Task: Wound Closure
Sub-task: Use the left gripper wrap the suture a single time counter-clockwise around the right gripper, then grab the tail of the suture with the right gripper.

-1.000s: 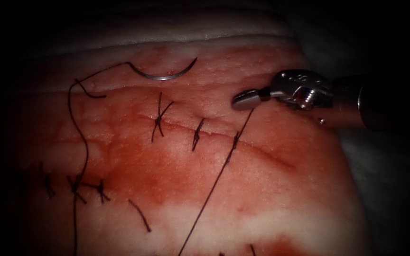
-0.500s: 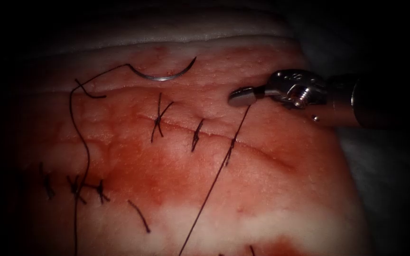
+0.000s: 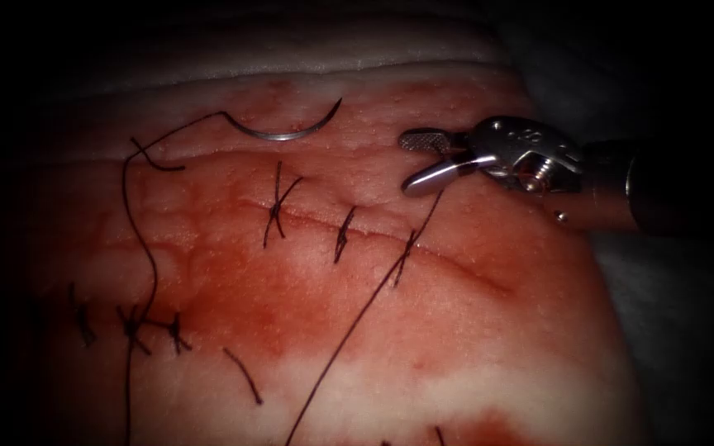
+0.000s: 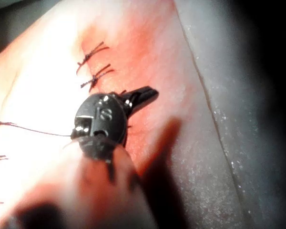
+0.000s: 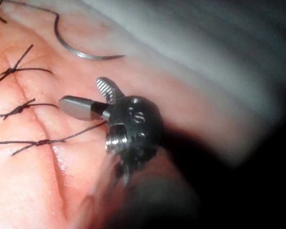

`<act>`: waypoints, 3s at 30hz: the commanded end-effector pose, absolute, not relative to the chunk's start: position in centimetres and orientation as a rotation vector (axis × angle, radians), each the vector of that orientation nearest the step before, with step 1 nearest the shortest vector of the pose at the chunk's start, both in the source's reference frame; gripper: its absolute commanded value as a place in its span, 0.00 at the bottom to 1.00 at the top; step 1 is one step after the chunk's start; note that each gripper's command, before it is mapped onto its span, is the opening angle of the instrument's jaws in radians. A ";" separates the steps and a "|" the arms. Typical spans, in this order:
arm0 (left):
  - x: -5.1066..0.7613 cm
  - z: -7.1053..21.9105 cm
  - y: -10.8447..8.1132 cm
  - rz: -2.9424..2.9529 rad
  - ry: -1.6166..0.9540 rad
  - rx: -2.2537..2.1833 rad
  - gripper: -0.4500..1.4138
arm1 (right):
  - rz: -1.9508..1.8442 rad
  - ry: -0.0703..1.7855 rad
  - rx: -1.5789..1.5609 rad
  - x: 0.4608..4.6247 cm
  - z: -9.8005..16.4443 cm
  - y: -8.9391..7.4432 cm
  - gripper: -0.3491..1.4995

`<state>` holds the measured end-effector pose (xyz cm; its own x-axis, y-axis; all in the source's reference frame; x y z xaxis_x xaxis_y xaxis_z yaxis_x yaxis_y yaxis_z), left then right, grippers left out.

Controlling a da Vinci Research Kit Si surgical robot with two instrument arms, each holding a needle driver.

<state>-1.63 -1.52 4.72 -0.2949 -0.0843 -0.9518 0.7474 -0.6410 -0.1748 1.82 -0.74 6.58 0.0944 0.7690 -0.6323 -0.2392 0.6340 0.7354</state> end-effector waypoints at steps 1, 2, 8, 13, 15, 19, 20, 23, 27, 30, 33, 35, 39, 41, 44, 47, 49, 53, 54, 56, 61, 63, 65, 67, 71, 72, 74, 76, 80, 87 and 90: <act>-1.71 4.7 -1.4 -1.996 0.821 1.431 0.00 | 0.795 1.290 0.513 1.82 6.6 -0.7 0.89; -1.74 4.7 -1.3 -2.003 0.794 1.457 0.00 | 0.798 1.307 0.494 1.77 6.5 -0.7 0.89; -1.90 4.5 -0.5 -2.066 0.644 1.562 0.00 | 0.809 1.369 0.387 1.59 6.3 -0.6 0.87; -2.06 4.5 -0.1 -2.083 0.583 1.581 0.00 | 0.787 1.341 0.251 1.57 6.2 -0.7 0.85; -2.12 4.5 0.0 -2.086 0.565 1.592 0.00 | 0.785 1.338 0.201 1.54 6.1 -0.7 0.86; -2.24 4.5 0.3 -2.086 0.545 1.622 0.00 | 0.821 1.365 0.126 1.51 5.9 -0.6 0.93; -2.27 4.5 0.4 -2.079 0.544 1.630 0.00 | 0.831 1.366 0.118 1.52 5.9 -0.7 0.94; -2.38 4.5 0.5 -2.071 0.550 1.650 0.00 | 0.818 1.386 0.132 1.59 5.8 -0.8 0.89; -2.54 4.5 0.7 -2.047 0.567 1.684 0.00 | 0.787 1.420 0.160 1.70 5.7 -0.9 0.71; -2.66 4.6 0.9 -2.041 0.578 1.694 0.00 | 0.786 1.435 0.157 1.82 5.6 -1.0 0.60; -2.76 4.7 1.0 -2.032 0.591 1.715 0.00 | 0.792 1.453 0.139 1.97 5.6 -1.1 0.29; -2.82 4.7 1.1 -2.024 0.598 1.726 0.00 | 0.790 1.454 0.129 2.07 5.7 -1.1 0.09; -2.89 4.8 1.2 -2.025 0.594 1.736 0.00 | 0.814 1.453 0.131 2.25 5.8 -1.3 0.00; -2.91 4.9 1.2 -2.025 0.595 1.740 0.00 | 0.849 1.457 0.157 2.33 5.8 -1.3 0.00; -2.93 5.1 1.3 -2.030 0.594 1.744 0.00 | 0.921 1.479 0.224 2.43 5.8 -1.4 0.00; -2.95 5.3 1.4 -2.033 0.593 1.749 0.00 | 0.975 1.518 0.282 2.50 5.7 -1.4 0.00; -2.97 5.4 1.5 -2.036 0.594 1.748 0.00 | 0.975 1.530 0.286 2.53 5.7 -1.4 0.00; -2.95 5.6 1.6 -2.040 0.571 1.763 0.00 | 0.992 1.587 0.294 2.53 5.6 -1.4 0.00; -2.94 5.7 1.6 -2.042 0.576 1.768 0.00 | 1.005 1.604 0.302 2.53 5.6 -1.4 0.00; -2.90 5.9 1.6 -2.056 0.583 1.781 0.00 | 1.018 1.626 0.302 2.52 5.5 -1.4 0.00; -2.80 6.2 1.7 -2.081 0.601 1.786 0.00 | 1.074 1.706 0.311 2.45 5.5 -1.4 0.00; -2.76 6.3 1.6 -2.091 0.609 1.792 0.00 | 1.116 1.746 0.337 2.40 5.5 -1.4 0.00; -2.71 6.4 1.6 -2.099 0.606 1.812 0.00 | 1.177 1.799 0.394 2.36 5.5 -1.4 0.00; -2.67 6.5 1.5 -2.102 0.593 1.832 0.00 | 1.227 1.814 0.426 2.33 5.5 -1.4 0.00; -2.60 6.7 1.4 -2.113 0.585 1.861 0.00 | 1.290 1.783 0.370 2.24 5.6 -1.4 0.00; -2.57 6.7 1.3 -2.116 0.589 1.868 0.00 | 1.309 1.782 0.355 2.21 5.6 -1.4 0.00; -2.50 6.8 1.2 -2.123 0.579 1.873 0.00 | 1.358 1.798 0.346 2.13 5.7 -1.4 0.00; -2.44 6.8 1.1 -2.159 0.551 1.848 0.00 | 1.407 1.828 0.378 2.04 5.7 -1.4 0.00; -2.31 6.9 1.0 -2.201 0.530 1.839 0.00 | 1.466 1.824 0.360 1.91 5.8 -1.3 0.00; -2.17 6.9 0.8 -2.236 0.475 1.901 0.00 | 1.586 1.664 0.225 1.83 6.0 -1.4 0.00; -2.24 6.9 0.7 -2.253 0.461 1.890 0.00 | 1.617 1.564 0.171 1.84 6.0 -1.5 0.00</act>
